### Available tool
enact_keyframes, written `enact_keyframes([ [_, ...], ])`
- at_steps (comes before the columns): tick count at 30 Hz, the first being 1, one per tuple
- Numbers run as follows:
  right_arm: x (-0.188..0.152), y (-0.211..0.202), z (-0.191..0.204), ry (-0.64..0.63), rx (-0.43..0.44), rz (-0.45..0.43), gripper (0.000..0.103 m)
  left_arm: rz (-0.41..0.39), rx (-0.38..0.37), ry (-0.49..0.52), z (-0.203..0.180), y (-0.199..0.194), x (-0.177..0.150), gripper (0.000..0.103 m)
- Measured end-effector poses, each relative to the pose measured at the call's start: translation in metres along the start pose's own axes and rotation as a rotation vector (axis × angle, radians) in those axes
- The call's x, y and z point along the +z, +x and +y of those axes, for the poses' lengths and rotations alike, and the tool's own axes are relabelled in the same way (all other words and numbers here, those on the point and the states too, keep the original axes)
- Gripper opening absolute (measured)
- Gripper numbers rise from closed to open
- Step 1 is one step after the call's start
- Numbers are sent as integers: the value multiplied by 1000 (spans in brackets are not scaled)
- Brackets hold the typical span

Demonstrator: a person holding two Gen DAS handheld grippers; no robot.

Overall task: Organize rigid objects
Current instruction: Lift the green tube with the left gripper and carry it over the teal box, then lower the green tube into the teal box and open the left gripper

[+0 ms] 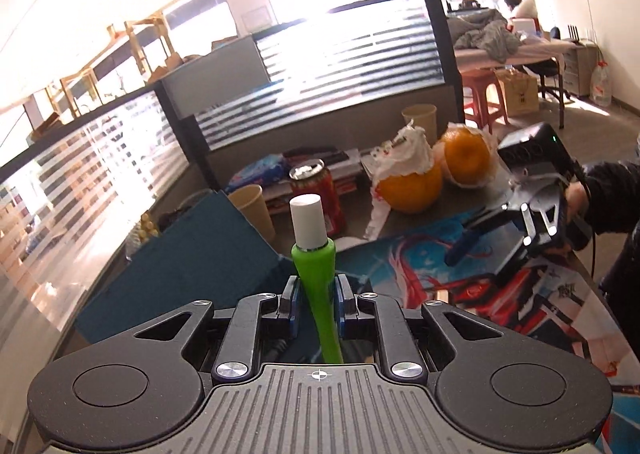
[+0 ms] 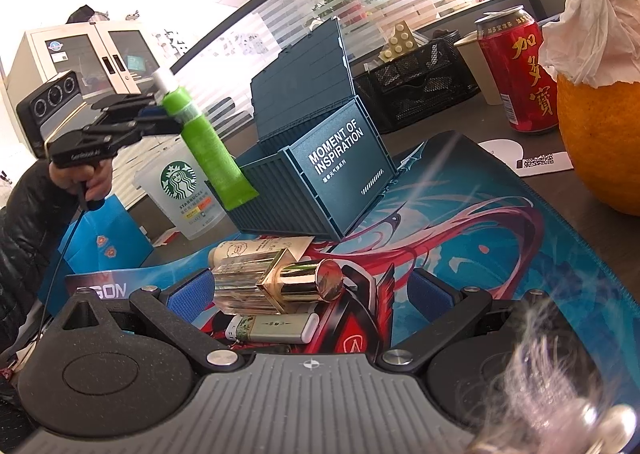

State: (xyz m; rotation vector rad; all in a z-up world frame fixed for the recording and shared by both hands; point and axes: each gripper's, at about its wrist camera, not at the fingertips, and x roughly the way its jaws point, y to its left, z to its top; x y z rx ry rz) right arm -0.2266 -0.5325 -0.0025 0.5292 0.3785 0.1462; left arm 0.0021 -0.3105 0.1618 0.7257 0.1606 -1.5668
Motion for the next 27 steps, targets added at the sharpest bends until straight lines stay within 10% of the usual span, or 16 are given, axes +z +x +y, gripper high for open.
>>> enact_keyframes([
  [17,0,1,0,0,3,-1,103,-116,5,-59,37,25,24,15],
  [27,0,2,-1,-1,7,-3,103,-1,21,-60,33,45,1,15],
])
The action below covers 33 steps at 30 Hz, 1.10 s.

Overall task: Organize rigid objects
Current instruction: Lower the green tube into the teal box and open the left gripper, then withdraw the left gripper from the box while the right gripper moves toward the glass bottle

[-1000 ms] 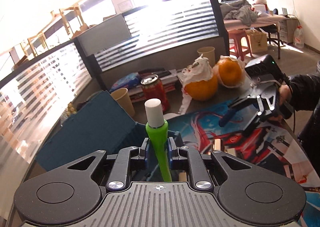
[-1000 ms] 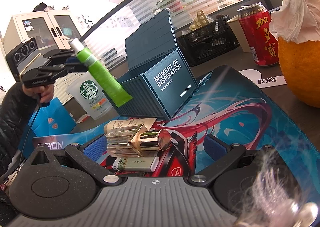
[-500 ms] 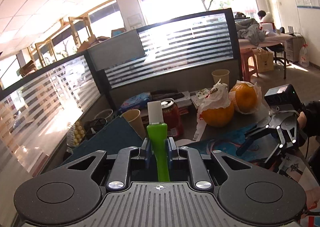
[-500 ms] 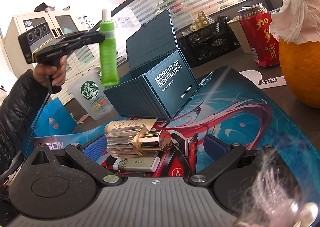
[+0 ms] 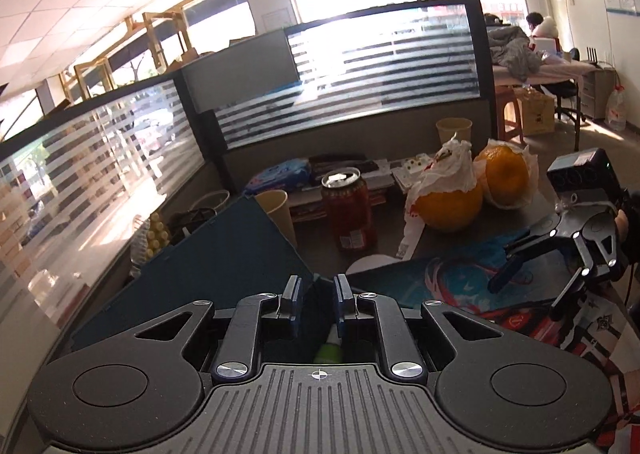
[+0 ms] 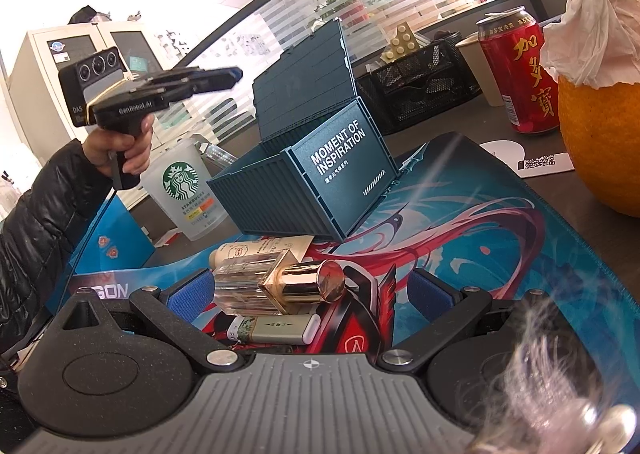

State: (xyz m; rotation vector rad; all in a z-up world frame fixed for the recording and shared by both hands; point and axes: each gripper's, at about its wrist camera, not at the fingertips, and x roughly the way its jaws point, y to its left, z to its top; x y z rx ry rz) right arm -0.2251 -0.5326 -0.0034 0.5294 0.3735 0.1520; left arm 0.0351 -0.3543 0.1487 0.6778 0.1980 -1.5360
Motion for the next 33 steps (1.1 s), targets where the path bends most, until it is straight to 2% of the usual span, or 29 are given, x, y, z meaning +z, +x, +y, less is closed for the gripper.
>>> enact_keyframes([
  [3,0,0,0,-1,0,-2,103,30,-20,7,-11,6,-7,16],
  [5,0,0,0,-2,2,-4,103,35,-38,15,-23,7,-11,21],
  [9,-1,0,-1,-1,2,-2,103,61,-65,30,-50,8,-23,22],
  [12,-1,0,-1,-2,4,-5,103,68,-86,15,-68,6,-34,33],
  [16,-1,0,-1,-3,6,-6,103,46,-87,2,-94,-6,-49,66],
  [18,-1,0,-1,-3,4,-6,103,19,-74,-29,-103,-16,-56,74],
  [19,-1,0,-1,-4,3,-6,103,3,-65,-50,-106,-22,-60,82],
  [20,-1,0,-1,-6,3,-6,103,-13,-50,-72,-109,-28,-62,93],
  [22,-1,0,0,-10,3,-5,103,-42,5,-112,-116,-41,-71,102],
  [26,2,6,4,-40,-16,31,103,-43,147,-179,-126,-61,-83,103],
  [28,5,7,11,-99,15,34,103,-29,210,-230,-128,-70,-93,103],
  [30,11,10,23,-191,27,40,103,-15,254,-276,-128,-78,-103,103],
  [33,23,19,47,-404,6,77,103,4,311,-338,-130,-89,-119,103],
])
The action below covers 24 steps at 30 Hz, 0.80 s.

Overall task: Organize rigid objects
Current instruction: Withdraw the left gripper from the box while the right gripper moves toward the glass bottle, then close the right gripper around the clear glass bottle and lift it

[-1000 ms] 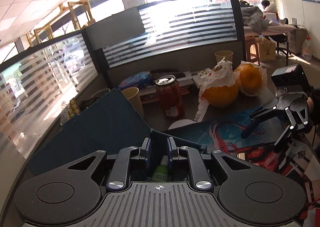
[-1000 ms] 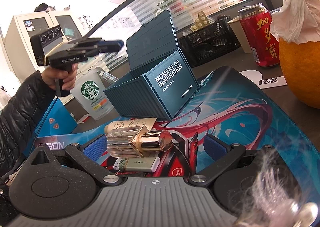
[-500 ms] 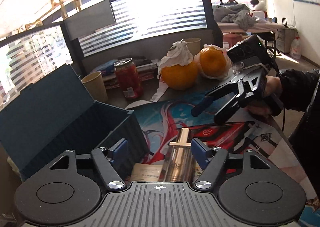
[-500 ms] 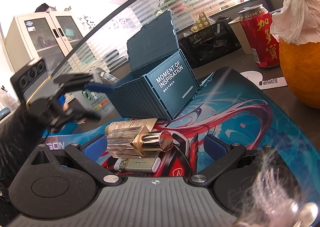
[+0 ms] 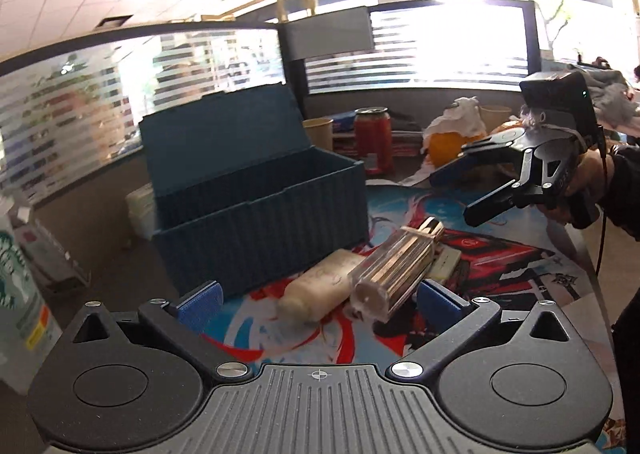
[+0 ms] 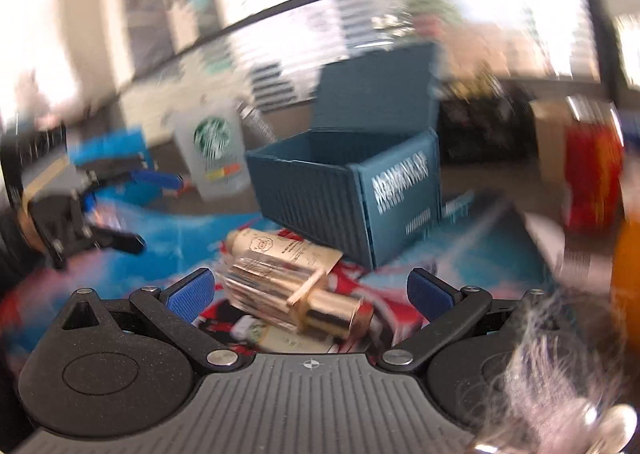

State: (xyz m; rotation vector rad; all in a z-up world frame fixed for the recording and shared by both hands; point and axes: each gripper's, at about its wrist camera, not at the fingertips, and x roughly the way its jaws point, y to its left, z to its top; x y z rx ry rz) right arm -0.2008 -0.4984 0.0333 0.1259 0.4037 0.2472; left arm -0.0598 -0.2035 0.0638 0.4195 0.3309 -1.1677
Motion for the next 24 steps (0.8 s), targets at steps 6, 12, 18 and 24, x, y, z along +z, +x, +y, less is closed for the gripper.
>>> enact_keyframes([
  [6,26,34,3,-232,45,142,88,-13,115,-126,12,-24,-27,103],
  [12,29,65,2,-364,142,289,69,-33,202,-258,25,-42,-49,103],
  [18,33,81,12,-444,221,371,52,-49,247,-372,41,-49,-60,103],
  [24,35,96,21,-457,244,434,48,-32,255,-421,45,-46,-69,103],
])
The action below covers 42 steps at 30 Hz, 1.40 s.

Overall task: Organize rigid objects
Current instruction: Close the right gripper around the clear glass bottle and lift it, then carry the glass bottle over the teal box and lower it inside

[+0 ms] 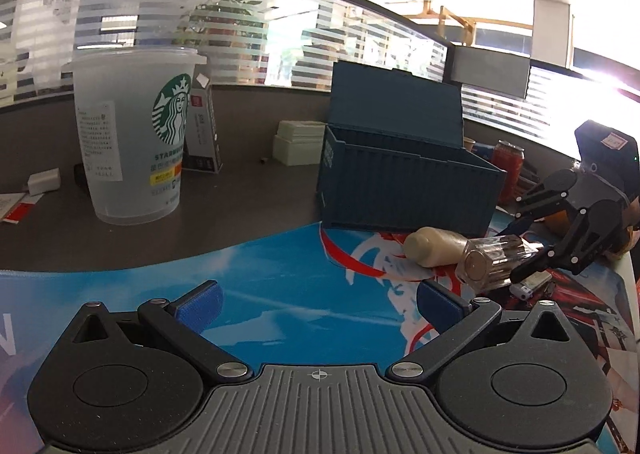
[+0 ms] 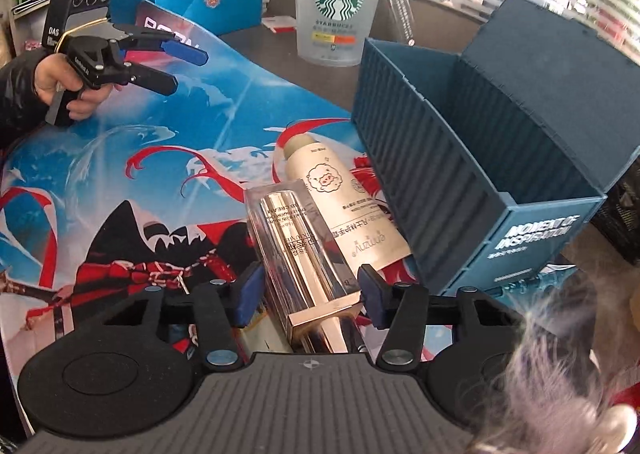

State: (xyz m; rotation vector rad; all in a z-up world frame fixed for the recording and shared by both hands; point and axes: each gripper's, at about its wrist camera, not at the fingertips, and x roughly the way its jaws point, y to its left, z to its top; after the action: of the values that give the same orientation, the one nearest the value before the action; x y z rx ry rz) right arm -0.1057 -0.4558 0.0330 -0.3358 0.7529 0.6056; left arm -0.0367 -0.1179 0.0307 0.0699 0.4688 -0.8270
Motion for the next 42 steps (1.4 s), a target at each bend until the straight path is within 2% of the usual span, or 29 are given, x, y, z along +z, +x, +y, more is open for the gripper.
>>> enact_keyframes([
  [4,10,15,4,-11,3,47,48,-3,-2,-3,0,-1,-1,103],
  [8,21,26,8,3,1,48,45,-9,-1,-15,2,-2,-1,103],
  [13,33,32,23,-45,-43,68,35,-14,6,-73,11,-3,-3,103],
  [18,44,26,42,-112,-66,67,35,24,15,-143,22,1,-5,103],
  [22,62,9,40,-134,-74,33,35,70,59,-166,24,6,-6,103],
  [27,94,-19,23,-168,-131,-16,35,121,93,-168,24,12,-8,103],
  [32,123,-36,-7,-202,-196,-27,35,130,99,-151,21,12,-8,103],
  [36,141,-30,-37,-212,-235,13,35,135,105,-143,20,13,-7,103],
  [42,149,8,-71,-217,-239,106,35,139,109,-136,19,14,-7,103],
])
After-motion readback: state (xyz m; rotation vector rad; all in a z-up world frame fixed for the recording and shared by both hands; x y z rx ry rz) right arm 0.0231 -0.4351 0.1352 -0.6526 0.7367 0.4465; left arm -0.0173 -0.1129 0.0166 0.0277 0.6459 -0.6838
